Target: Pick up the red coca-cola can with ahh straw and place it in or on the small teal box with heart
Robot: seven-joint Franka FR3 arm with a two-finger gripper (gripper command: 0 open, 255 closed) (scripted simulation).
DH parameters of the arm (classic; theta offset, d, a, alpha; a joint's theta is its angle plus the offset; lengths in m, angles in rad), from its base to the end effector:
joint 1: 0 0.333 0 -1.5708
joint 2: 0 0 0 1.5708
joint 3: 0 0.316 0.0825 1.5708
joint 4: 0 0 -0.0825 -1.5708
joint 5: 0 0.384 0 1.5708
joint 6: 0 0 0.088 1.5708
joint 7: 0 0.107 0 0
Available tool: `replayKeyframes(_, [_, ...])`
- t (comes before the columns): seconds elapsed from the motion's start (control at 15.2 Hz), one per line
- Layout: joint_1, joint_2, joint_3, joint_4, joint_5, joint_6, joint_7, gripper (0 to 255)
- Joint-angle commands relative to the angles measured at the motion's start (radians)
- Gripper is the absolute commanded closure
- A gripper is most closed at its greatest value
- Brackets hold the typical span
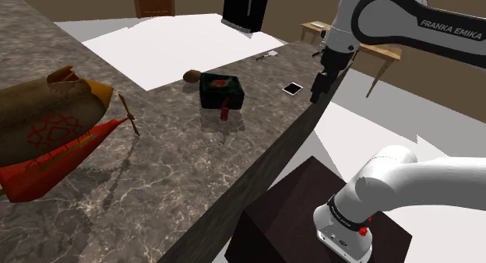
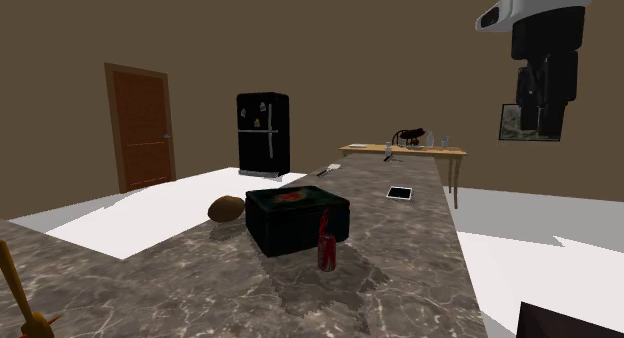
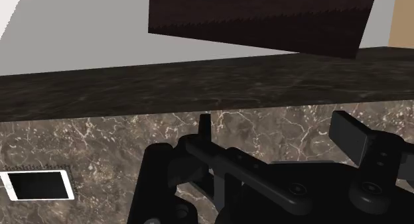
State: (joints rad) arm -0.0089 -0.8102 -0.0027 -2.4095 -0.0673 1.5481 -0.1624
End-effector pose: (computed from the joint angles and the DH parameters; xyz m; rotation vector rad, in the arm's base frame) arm 0.2965 -0.0110 0.5710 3.0708 0.2337 -0.0873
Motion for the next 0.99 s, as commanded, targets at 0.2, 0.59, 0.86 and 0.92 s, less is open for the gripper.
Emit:
replayKeyframes(0.2, [0.017,0.082,0.015,-0.005,0.017,0.096,0.010,0])
replayKeyframes(0.59, [0.047,0.268,0.048,0.022,0.044,0.275,0.024,0])
replayKeyframes(0.86, [0.064,0.403,0.070,0.066,0.055,0.379,0.033,0])
replayKeyframes(0.92, [0.068,0.437,0.075,0.080,0.056,0.403,0.035,0])
